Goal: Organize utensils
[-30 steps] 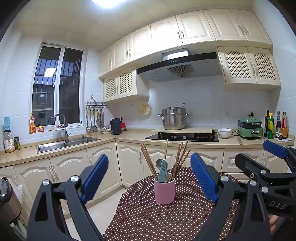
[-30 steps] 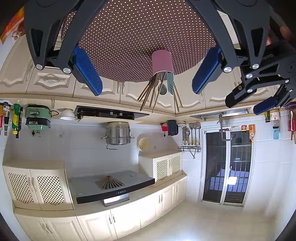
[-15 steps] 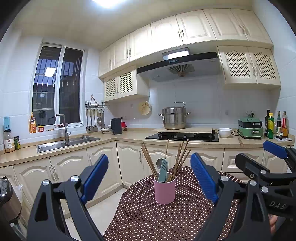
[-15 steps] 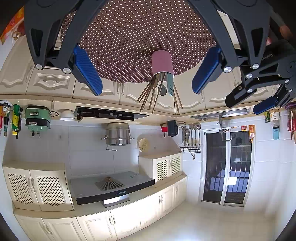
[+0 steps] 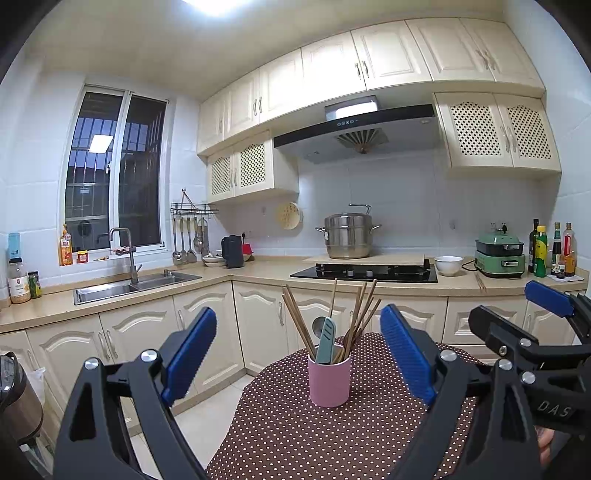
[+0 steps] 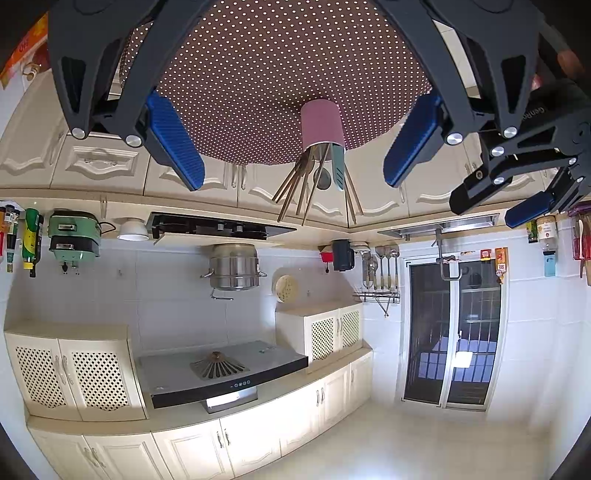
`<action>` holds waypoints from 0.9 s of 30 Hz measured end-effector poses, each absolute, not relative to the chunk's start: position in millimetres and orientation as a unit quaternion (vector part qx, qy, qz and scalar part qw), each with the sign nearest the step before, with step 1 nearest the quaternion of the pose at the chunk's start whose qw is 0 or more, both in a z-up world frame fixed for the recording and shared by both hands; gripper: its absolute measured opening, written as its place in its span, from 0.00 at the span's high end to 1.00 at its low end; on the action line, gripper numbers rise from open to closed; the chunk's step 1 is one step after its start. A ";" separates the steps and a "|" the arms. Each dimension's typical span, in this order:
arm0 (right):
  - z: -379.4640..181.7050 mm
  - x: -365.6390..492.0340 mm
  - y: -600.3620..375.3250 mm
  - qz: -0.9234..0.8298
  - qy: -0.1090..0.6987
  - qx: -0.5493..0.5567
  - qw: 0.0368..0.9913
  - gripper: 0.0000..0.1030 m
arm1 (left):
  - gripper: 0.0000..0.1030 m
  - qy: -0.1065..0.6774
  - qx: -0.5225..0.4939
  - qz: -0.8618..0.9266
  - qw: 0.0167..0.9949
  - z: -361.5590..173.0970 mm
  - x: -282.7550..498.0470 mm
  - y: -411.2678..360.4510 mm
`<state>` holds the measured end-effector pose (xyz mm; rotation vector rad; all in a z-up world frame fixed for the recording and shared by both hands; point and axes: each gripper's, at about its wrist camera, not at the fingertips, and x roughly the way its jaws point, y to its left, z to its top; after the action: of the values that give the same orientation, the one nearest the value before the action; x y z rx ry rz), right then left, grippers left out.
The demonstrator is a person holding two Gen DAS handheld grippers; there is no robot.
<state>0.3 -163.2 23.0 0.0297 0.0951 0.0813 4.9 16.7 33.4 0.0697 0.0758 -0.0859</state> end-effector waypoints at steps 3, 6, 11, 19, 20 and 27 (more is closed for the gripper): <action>23.2 0.7 -162.7 0.041 0.048 0.015 0.998 0.07 | 0.14 0.038 0.034 -0.043 0.998 33.5 4.8 17.0; 23.4 0.6 -161.6 0.041 0.047 0.015 0.998 0.07 | 0.14 0.037 0.034 -0.043 0.998 33.5 4.8 16.8; 24.0 1.5 -162.6 0.041 0.047 0.016 0.998 0.07 | 0.14 0.038 0.035 -0.043 0.998 33.1 4.7 17.1; 24.2 1.9 -162.4 0.041 0.048 0.016 0.998 0.07 | 0.14 0.038 0.034 -0.044 0.998 33.6 4.8 17.4; 24.2 2.2 -162.8 0.041 0.048 0.016 0.998 0.07 | 0.14 0.038 0.034 -0.043 0.998 34.0 4.8 16.9; 23.4 4.2 -163.1 0.044 0.049 0.019 0.998 0.07 | 0.14 0.038 0.034 -0.043 0.998 33.4 5.0 17.7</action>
<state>4.2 -163.1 23.4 0.0378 0.0988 0.0875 5.0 17.7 33.4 0.0687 0.0758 -0.0861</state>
